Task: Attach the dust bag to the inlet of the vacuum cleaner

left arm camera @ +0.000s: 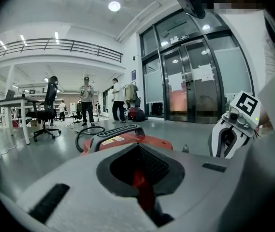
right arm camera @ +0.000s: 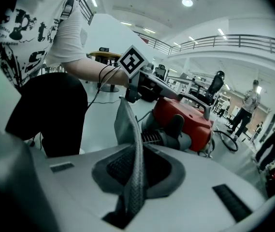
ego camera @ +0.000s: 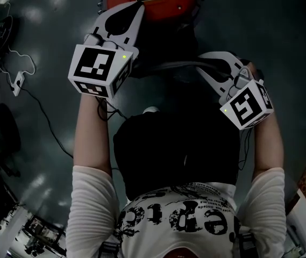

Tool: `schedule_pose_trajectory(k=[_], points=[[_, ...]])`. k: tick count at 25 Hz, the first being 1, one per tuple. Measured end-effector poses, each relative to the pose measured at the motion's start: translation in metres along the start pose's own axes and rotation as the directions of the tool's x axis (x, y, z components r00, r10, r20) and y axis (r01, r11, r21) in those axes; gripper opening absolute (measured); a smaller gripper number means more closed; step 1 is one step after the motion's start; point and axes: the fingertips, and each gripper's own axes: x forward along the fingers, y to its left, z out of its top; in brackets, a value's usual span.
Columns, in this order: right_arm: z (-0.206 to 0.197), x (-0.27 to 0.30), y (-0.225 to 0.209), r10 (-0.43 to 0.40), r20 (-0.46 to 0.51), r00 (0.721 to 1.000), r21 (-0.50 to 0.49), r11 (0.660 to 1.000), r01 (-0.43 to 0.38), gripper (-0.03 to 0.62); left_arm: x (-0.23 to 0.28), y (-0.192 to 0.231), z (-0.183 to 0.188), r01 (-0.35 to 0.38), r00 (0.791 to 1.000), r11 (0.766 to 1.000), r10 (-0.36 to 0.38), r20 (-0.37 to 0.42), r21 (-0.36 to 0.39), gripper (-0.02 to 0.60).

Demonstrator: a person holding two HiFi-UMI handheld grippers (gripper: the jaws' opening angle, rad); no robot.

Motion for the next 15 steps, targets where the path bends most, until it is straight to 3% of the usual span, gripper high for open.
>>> schedule_pose_trajectory(k=[5, 8, 12, 15], points=[[-0.0087, -0.0020, 0.0000, 0.004, 0.018, 1.000, 0.034, 0.999, -0.004, 0.028, 0.0008, -0.0030, -0.0008, 0.012, 1.000, 0.999, -0.011, -0.013, 0.048, 0.003], [-0.0067, -0.0041, 0.0005, -0.010, 0.042, 0.999, 0.055, 0.998, 0.007, 0.028, 0.0000, -0.0068, 0.0004, 0.020, 1.000, 0.999, -0.020, -0.009, 0.025, 0.003], [-0.0008, -0.0013, -0.0013, -0.055, 0.020, 0.998, -0.013, 0.998, 0.055, 0.031, 0.0012, -0.0049, -0.0024, 0.042, 0.998, 0.999, -0.043, -0.048, -0.020, 0.003], [-0.0018, -0.0029, -0.0012, -0.047, 0.008, 0.999, -0.034, 0.998, 0.047, 0.030, 0.0016, -0.0064, -0.0024, 0.041, 0.997, 0.999, -0.041, -0.057, -0.002, 0.005]])
